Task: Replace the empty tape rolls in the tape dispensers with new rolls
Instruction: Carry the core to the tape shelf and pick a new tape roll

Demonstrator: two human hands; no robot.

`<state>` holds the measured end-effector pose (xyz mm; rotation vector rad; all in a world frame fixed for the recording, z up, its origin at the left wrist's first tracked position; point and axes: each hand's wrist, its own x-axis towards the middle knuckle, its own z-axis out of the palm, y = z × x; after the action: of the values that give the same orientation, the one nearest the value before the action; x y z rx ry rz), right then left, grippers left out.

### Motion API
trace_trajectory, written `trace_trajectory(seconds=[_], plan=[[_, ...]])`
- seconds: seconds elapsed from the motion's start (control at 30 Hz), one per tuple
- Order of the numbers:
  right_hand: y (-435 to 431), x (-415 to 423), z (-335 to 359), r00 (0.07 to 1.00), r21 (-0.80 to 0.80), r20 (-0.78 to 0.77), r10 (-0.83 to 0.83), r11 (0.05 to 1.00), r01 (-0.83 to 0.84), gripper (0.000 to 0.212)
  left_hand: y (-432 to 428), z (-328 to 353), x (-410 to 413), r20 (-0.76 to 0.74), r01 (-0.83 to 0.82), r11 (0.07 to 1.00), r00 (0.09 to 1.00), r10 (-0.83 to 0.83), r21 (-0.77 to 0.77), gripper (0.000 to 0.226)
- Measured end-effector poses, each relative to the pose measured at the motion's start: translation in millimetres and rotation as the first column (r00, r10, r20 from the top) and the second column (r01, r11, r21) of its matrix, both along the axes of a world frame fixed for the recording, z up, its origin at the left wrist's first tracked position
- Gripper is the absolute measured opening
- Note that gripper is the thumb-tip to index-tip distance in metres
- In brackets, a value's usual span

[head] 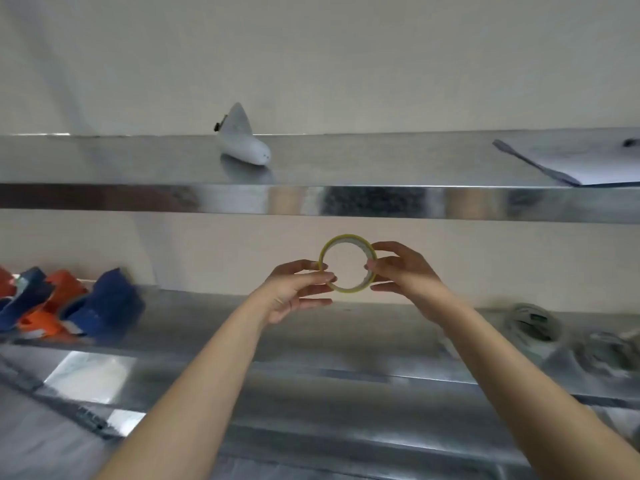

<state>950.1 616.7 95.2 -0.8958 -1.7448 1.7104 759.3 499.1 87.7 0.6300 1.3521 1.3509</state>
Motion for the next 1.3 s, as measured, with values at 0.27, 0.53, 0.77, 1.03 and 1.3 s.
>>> trace_trajectory(seconds=[0.27, 0.53, 0.77, 1.03, 1.3], plan=[[-82.0, -127.1, 9.6, 0.958, 0.035, -0.028, 0.286, 0.958, -0.285, 0.025, -125.1, 11.4, -93.0, -0.061, -0.275, 0.962, 0.960, 0.274, 0.003, 0.035], [-173.8, -231.0, 14.2, 0.834, -0.006, -0.065, 0.549, 0.835, -0.550, 0.029, -255.7, 25.2, -138.4, -0.105, -0.548, 0.836, 0.832, 0.546, 0.002, 0.051], [-246.0, -283.3, 16.6, 0.704, 0.038, -0.054, 0.708, 0.706, -0.707, 0.031, -344.2, 29.0, -139.7, -0.124, -0.740, 0.672, 0.666, 0.736, 0.013, 0.033], [-297.5, -312.8, 12.8, 0.630, 0.035, -0.029, 0.776, 0.631, -0.775, 0.032, -400.8, 25.8, -137.2, -0.116, -0.827, 0.562, 0.555, 0.824, 0.031, 0.060], [-329.9, -348.2, 16.2, 0.608, 0.031, -0.033, 0.794, 0.608, -0.793, 0.035, -433.8, 30.3, -165.3, -0.089, -0.834, 0.550, 0.544, 0.834, 0.053, 0.066]])
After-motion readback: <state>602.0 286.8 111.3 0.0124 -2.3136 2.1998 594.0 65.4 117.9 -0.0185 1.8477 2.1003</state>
